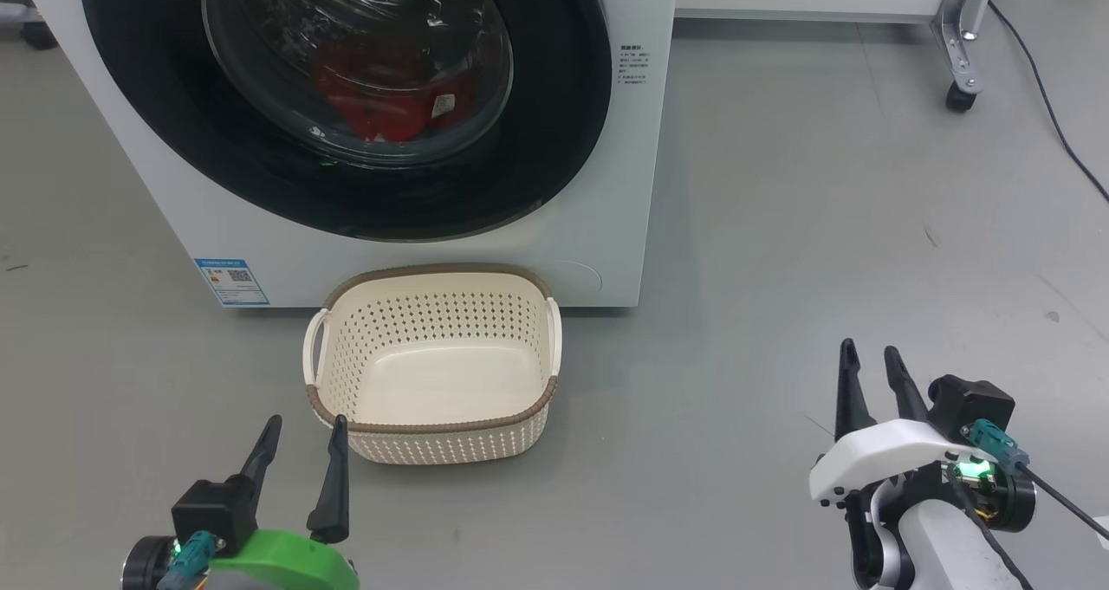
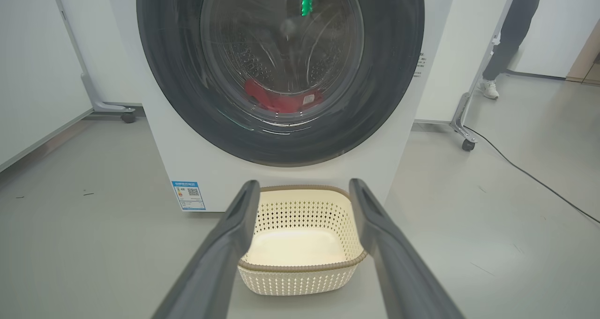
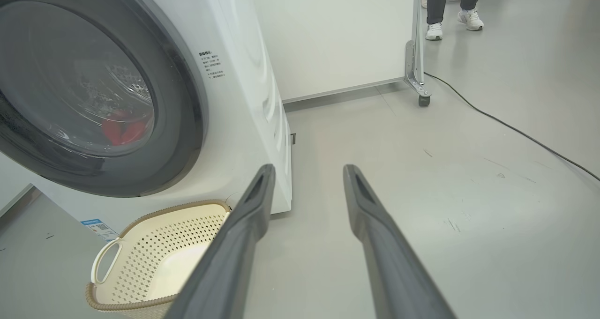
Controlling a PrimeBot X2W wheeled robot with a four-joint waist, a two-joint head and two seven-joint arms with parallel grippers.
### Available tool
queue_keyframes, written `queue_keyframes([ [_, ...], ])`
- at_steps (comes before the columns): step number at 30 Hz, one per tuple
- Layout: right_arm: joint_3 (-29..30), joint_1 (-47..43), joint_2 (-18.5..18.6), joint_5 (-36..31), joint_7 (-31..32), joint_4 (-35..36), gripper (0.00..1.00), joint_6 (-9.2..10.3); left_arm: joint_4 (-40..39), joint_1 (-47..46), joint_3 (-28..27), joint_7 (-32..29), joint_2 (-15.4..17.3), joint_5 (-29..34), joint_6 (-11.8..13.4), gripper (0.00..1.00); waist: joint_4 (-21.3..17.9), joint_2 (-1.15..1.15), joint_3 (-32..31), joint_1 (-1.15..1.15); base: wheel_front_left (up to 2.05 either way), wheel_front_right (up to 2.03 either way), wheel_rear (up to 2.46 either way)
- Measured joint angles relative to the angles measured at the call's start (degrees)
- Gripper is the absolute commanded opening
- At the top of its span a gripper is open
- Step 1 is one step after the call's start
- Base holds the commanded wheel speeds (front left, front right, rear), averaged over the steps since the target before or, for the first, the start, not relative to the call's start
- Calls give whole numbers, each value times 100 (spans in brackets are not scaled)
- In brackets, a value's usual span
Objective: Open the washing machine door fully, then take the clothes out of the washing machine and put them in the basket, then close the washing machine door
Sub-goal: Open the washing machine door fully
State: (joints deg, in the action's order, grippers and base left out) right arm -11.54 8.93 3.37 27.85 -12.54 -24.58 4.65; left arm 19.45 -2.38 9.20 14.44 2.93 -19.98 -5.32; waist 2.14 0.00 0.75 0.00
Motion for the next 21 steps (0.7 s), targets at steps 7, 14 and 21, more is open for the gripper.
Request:
queue_keyframes([
  [7, 52, 80, -4, 164, -38, 112, 0, -152, -14, -48, 14, 0, -5, 40, -9, 100, 36, 0, 134, 0, 0, 0, 0],
  [14, 560, 286, -36, 1276, 53, 278, 0, -456, -81, -226, 79, 0, -15, 43, -52, 100, 132, 0, 354, 0, 0, 0, 0],
  [21, 1217, 732, -64, 2886, 520, 425, 0, -661, -107, -393, 218, 0, -26, 87, -56, 100, 302, 0, 637, 0, 0, 0, 0],
])
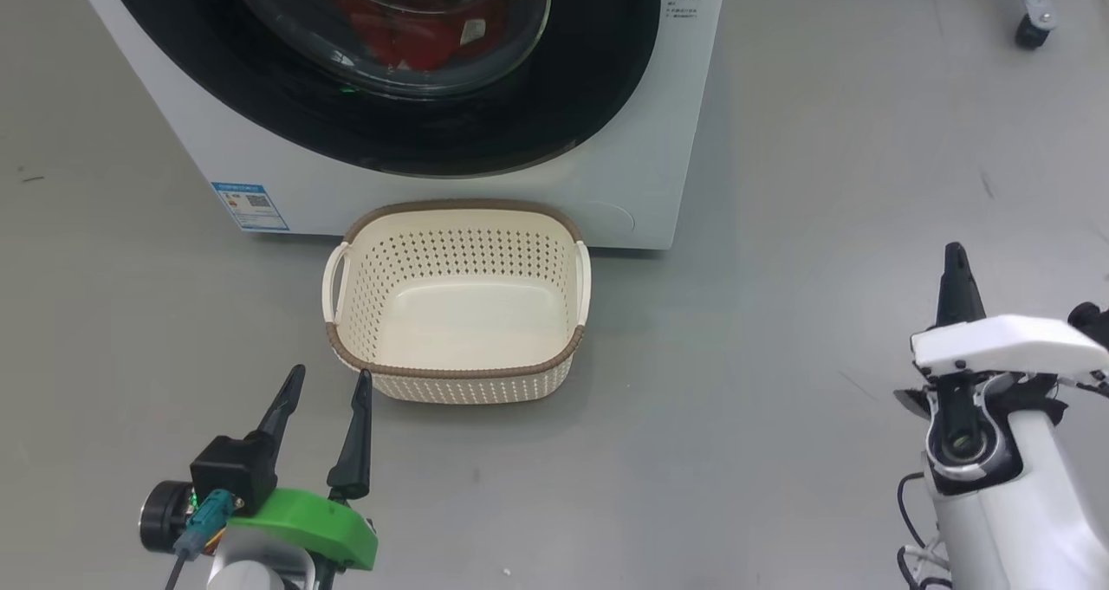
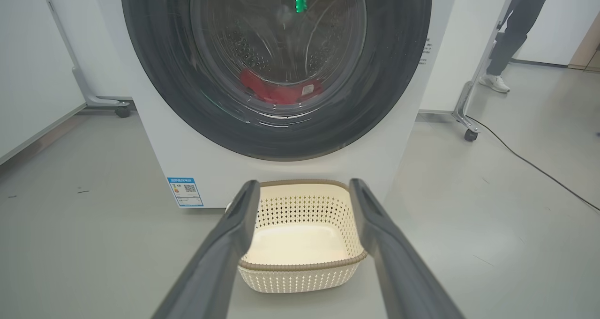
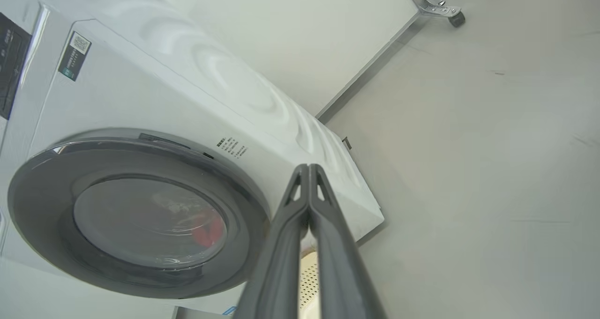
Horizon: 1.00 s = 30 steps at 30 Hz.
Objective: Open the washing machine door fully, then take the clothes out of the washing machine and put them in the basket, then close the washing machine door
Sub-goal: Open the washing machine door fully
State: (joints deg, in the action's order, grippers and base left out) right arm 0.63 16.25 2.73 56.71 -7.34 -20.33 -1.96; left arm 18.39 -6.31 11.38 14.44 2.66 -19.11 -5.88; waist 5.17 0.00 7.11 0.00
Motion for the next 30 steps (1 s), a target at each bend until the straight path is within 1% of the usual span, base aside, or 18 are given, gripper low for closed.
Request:
queue_keyframes([
  [4, 248, 350, -2, 928, 330, 112, 0, 10, -15, -149, 78, 0, -5, 4, -8, 100, 140, 0, 169, 0, 0, 0, 0],
  [7, 398, 660, 0, 1183, 522, 212, 0, 73, -29, -223, 137, 0, -11, 3, -46, 100, 260, 0, 301, 0, 0, 0, 0],
  [10, 550, 970, 2, 1349, 706, 302, 0, 170, -26, -264, 172, 0, -19, -4, -47, 100, 381, 0, 437, 0, 0, 0, 0],
  [11, 619, 1065, 3, 1493, 773, 331, 0, 201, -24, -286, 179, 0, -19, -7, -48, 100, 421, 0, 483, 0, 0, 0, 0],
  [13, 783, 1257, 8, 2000, 901, 350, 0, 316, -24, -338, 200, 0, -21, -14, -48, 100, 506, 0, 572, 0, 0, 0, 0],
  [14, 845, 1340, 12, 2103, 951, 355, 0, 374, -24, -368, 209, 0, -23, -18, -48, 100, 549, 0, 615, 0, 0, 0, 0],
  [19, 966, 1805, 19, 2159, 1179, 383, 0, 623, -71, -507, 275, 0, -30, -78, -54, 100, 751, 0, 838, 0, 0, 0, 0],
  [26, 1036, 2419, 146, 2263, 1401, 424, 0, 784, -225, -657, 382, 0, -41, -285, -56, 100, 950, 0, 1113, 0, 0, 0, 0],
  [30, 1045, 2782, 298, 2276, 1510, 417, 0, 867, -250, -689, 469, 0, -44, -389, -56, 100, 1063, 0, 1302, 0, 0, 0, 0],
])
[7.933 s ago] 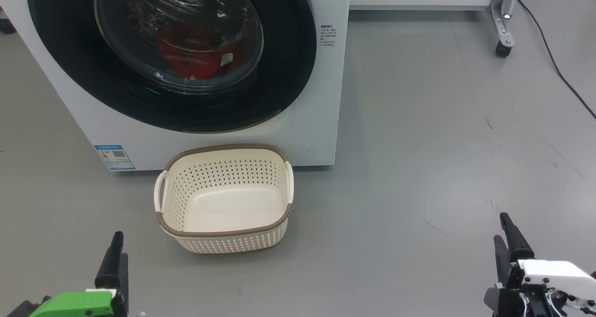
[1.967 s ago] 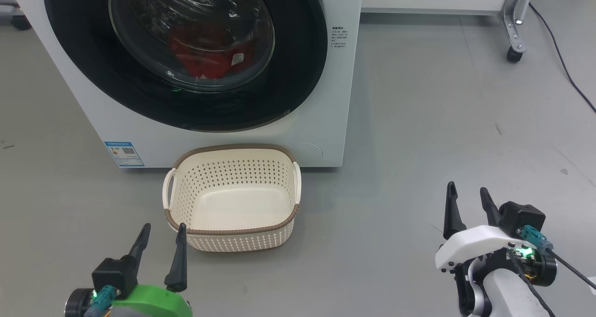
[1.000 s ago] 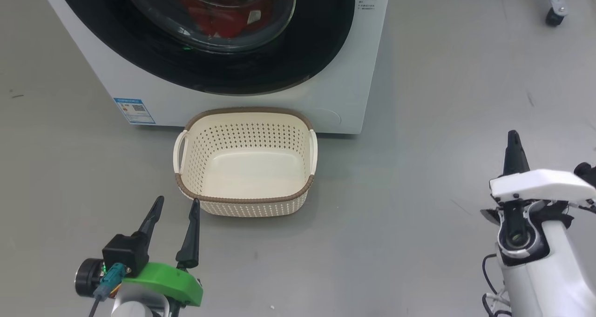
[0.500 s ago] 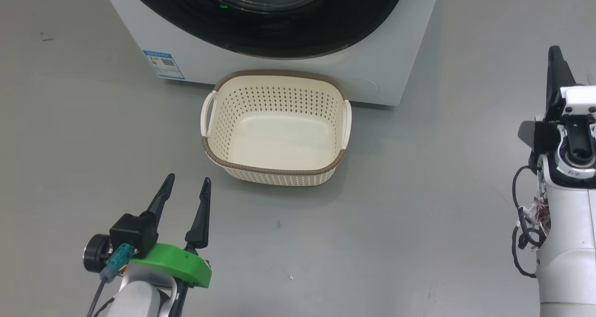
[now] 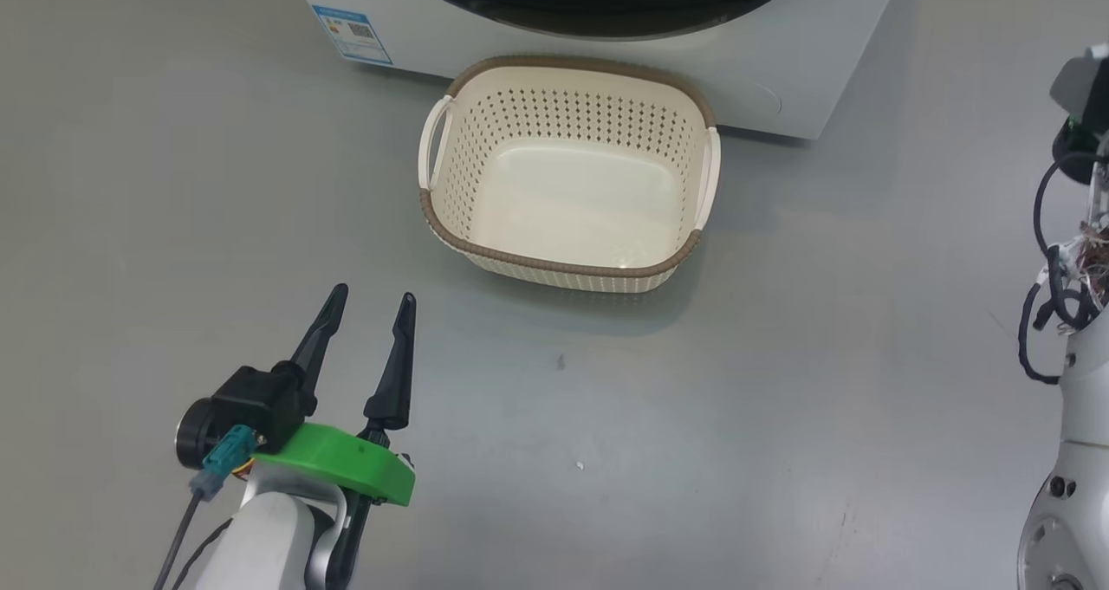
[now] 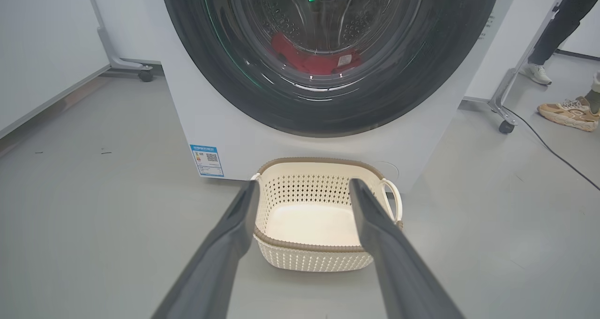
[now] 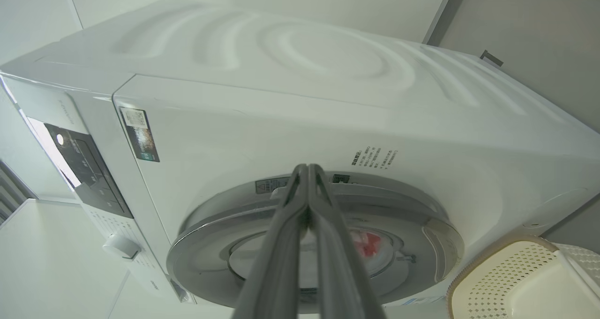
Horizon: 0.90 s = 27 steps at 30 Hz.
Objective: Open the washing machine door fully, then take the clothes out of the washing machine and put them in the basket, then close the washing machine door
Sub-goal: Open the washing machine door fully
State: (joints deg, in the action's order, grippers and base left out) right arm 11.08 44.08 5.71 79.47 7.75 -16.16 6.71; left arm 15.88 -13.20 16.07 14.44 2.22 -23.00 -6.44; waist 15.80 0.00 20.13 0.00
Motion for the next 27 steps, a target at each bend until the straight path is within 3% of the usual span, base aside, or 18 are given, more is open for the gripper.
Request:
queue_keyframes([
  [13, -232, 1140, 178, -94, 323, -355, 0, 54, -190, -350, 290, 0, -29, -424, 0, 100, 307, 0, 625, 0, 0, 0, 0],
  [27, -162, 2052, 268, -83, 666, -1321, 0, 59, -345, -556, 461, 0, -58, -688, -42, 100, 692, 0, 1098, 0, 0, 0, 0],
])
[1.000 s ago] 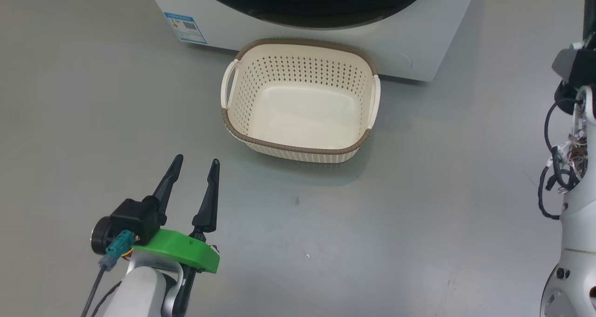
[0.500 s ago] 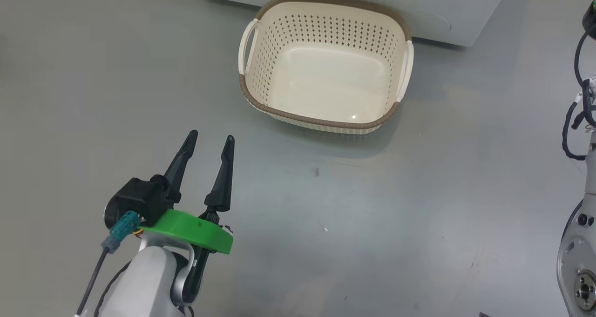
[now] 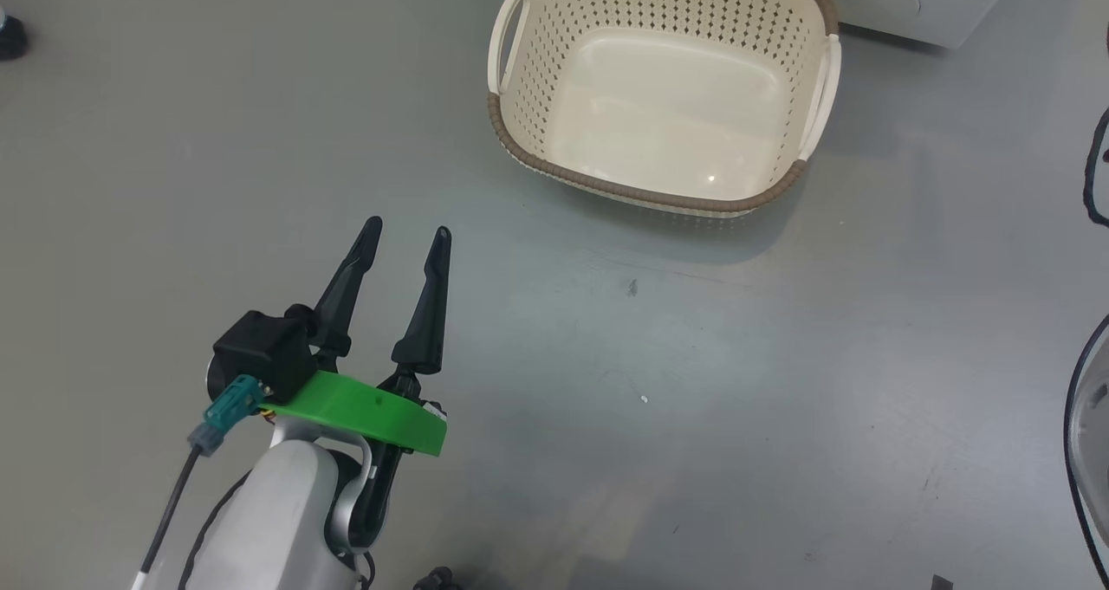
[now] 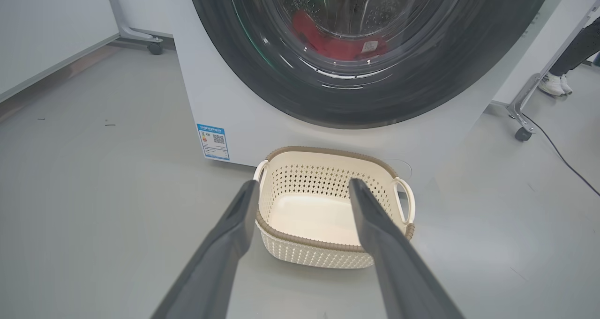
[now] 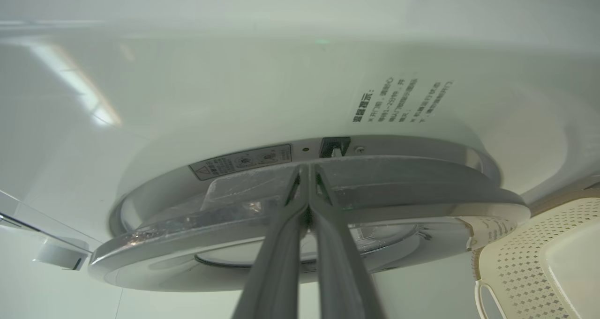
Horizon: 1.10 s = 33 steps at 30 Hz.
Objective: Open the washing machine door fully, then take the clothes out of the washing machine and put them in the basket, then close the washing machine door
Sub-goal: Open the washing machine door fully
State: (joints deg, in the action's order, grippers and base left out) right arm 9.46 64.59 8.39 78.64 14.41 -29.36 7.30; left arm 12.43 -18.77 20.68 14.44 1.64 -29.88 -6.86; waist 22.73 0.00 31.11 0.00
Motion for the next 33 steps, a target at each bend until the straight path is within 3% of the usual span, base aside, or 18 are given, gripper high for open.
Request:
queue_keyframes([
  [16, -10, 1009, 276, -31, 285, -876, 0, 1, 10, -35, 243, 0, -22, -93, 30, 100, 325, 0, 293, 0, 0, 0, 0],
  [33, -48, 1337, 423, -31, 608, -1378, 0, 1, 9, -97, 279, 0, -25, -289, 60, 100, 382, 0, 278, 0, 0, 0, 0],
])
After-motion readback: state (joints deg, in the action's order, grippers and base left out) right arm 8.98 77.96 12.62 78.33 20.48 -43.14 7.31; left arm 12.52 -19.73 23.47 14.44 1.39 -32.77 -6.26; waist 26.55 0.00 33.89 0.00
